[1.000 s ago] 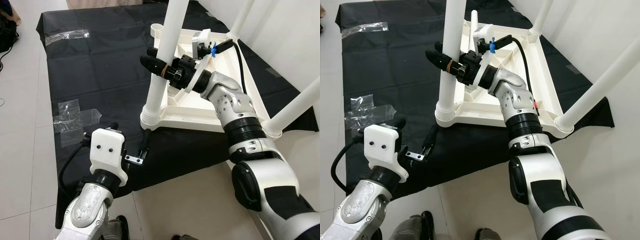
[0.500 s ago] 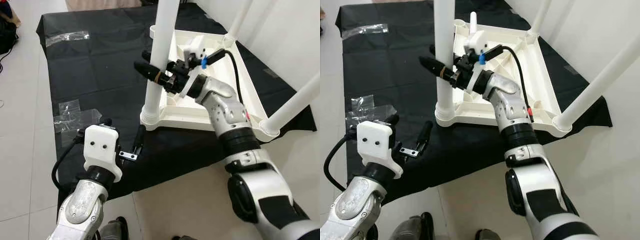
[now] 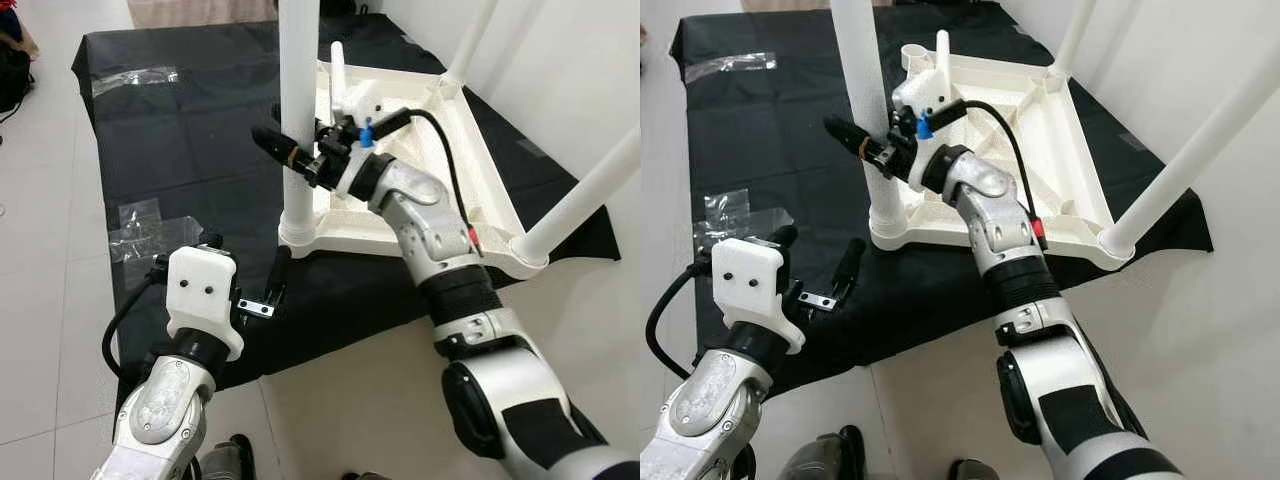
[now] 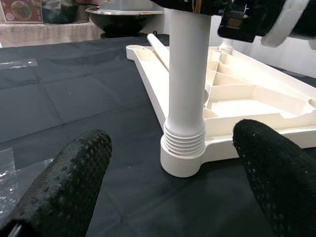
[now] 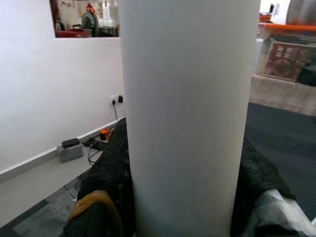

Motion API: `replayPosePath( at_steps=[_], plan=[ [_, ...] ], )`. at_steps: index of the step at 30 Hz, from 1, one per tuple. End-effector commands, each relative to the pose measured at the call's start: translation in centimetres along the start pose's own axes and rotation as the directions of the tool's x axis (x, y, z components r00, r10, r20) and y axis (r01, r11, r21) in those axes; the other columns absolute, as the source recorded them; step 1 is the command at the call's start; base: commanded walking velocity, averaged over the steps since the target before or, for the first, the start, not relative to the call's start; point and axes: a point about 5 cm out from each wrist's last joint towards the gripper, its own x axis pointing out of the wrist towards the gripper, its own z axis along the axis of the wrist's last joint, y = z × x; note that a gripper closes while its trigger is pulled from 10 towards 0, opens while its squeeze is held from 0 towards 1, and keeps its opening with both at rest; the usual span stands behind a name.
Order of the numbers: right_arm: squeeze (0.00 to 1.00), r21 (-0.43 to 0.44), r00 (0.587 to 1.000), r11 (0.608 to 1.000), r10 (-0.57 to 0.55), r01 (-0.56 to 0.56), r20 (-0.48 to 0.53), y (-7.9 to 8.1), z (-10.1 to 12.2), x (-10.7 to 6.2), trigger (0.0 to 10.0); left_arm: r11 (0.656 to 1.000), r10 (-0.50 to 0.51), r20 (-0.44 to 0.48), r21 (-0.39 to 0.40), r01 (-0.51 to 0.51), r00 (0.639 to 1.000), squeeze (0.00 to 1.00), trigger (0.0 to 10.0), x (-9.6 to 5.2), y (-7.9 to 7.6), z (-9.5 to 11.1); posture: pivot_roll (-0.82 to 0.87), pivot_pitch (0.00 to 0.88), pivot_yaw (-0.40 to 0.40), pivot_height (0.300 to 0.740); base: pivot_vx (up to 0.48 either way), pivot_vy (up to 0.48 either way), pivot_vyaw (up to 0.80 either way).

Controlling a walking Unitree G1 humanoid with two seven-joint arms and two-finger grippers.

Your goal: Building children table

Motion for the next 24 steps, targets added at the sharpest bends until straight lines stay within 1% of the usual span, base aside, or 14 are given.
replayPosePath(
  at_steps=[1, 2, 3, 4, 5, 7, 8, 9, 12, 16, 18, 21, 23, 24],
  plan=[
    [0.00, 0.024, 0.986, 0.997, -0.065, 0.070, -0.152, -0.7, -3.2, -1.4, 0.0, 1.000, -0.003, -0.022, 0.002, 0.003, 1.000, 0.00, 10.0, -0.1, 0.0, -0.3, 0.06, 0.205, -0.135, 0.740, 0.000, 0.000, 0.00],
    [0.00, 0.024, 0.986, 0.997, -0.065, 0.070, -0.152, -0.7, -3.2, -1.4, 0.0, 1.000, -0.003, -0.022, 0.002, 0.003, 1.000, 0.00, 10.0, -0.1, 0.0, -0.3, 0.06, 0.205, -0.135, 0.740, 0.000, 0.000, 0.00],
    [0.00, 0.047, 0.977, 0.986, -0.149, 0.157, -0.152, -1.5, -3.2, -1.3, 0.0, 1.000, 0.000, -0.021, 0.003, 0.000, 1.000, 0.00, 10.0, 0.0, 0.1, -0.3, 0.06, 0.206, -0.138, 0.740, 0.000, 0.000, 0.00],
    [0.00, 0.047, 0.977, 0.986, -0.149, 0.157, -0.152, -1.5, -3.2, -1.3, 0.0, 1.000, 0.000, -0.021, 0.003, 0.000, 1.000, 0.00, 10.0, 0.0, 0.1, -0.3, 0.06, 0.206, -0.138, 0.740, 0.000, 0.000, 0.00],
    [0.00, 0.070, 0.949, 0.954, -0.277, 0.290, -0.153, -2.7, -3.0, -1.3, 0.0, 1.000, 0.004, -0.019, 0.006, -0.004, 1.000, 0.00, 10.0, 0.0, 0.2, -0.2, 0.06, 0.206, -0.138, 0.740, 0.000, 0.000, 0.00],
    [0.00, 0.070, 0.949, 0.954, -0.277, 0.290, -0.153, -2.7, -3.0, -1.3, 0.0, 1.000, 0.004, -0.019, 0.006, -0.004, 1.000, 0.00, 10.0, 0.0, 0.2, -0.2, 0.06, 0.206, -0.138, 0.740, 0.000, 0.000, 0.00],
    [0.00, 0.069, 0.933, 0.938, -0.326, 0.339, -0.152, -3.0, -2.9, -1.4, 0.0, 1.000, 0.007, -0.017, 0.009, -0.007, 1.000, 0.00, 10.0, 0.0, 0.3, -0.2, 0.06, 0.206, -0.138, 0.740, 0.000, 0.000, 0.00],
    [0.00, 0.069, 0.933, 0.938, -0.326, 0.339, -0.152, -3.0, -2.9, -1.4, 0.0, 1.000, 0.007, -0.017, 0.009, -0.007, 1.000, 0.00, 10.0, 0.0, 0.3, -0.2, 0.06, 0.206, -0.138, 0.740, 0.000, 0.000, 0.00],
    [0.00, 0.054, 0.892, 0.895, -0.433, 0.442, -0.131, -3.6, -2.8, -1.7, 0.0, 1.000, 0.012, -0.011, 0.012, -0.012, 1.000, 0.00, 10.0, 0.2, 0.4, -0.1, 0.06, 0.210, -0.137, 0.740, 0.000, 0.000, 0.00],
    [0.00, 0.057, 0.882, 0.884, -0.455, 0.464, -0.125, -3.7, -2.7, -1.7, 0.0, 1.000, 0.014, -0.010, 0.013, -0.013, 1.000, 0.00, 10.0, 0.2, 0.5, -0.1, 0.06, 0.210, -0.137, 0.740, 0.000, 0.000, 0.00],
    [0.00, 0.037, 0.867, 0.868, -0.491, 0.495, -0.091, -3.9, -2.4, -1.8, 0.0, 1.000, 0.017, -0.009, 0.018, -0.017, 1.000, 0.00, 10.0, 0.3, 0.6, -0.1, 0.06, 0.213, -0.135, 0.740, 0.000, 0.000, 0.00],
    [0.00, 0.035, 0.859, 0.859, -0.507, 0.510, -0.078, -3.9, -2.3, -2.0, 0.0, 1.000, 0.019, -0.010, 0.022, -0.019, 1.000, 0.00, 10.0, 0.3, 0.7, -0.1, 0.06, 0.213, -0.135, 0.740, 0.000, 0.000, 0.00],
    [0.00, 0.032, 0.834, 0.834, -0.549, 0.551, -0.064, -4.2, -2.3, -2.3, 0.0, 0.999, 0.021, -0.011, 0.025, -0.021, 1.000, 0.00, 10.0, 0.3, 0.8, -0.1, 0.06, 0.215, -0.134, 0.740, 0.000, 0.000, 0.00],
    [0.00, 0.032, 0.834, 0.834, -0.549, 0.551, -0.064, -4.2, -2.3, -2.3, 0.0, 0.999, 0.021, -0.011, 0.025, -0.021, 1.000, 0.00, 10.0, 0.3, 0.8, -0.1, 0.06, 0.215, -0.134, 0.740, 0.000, 0.000, 0.00]
  ],
)
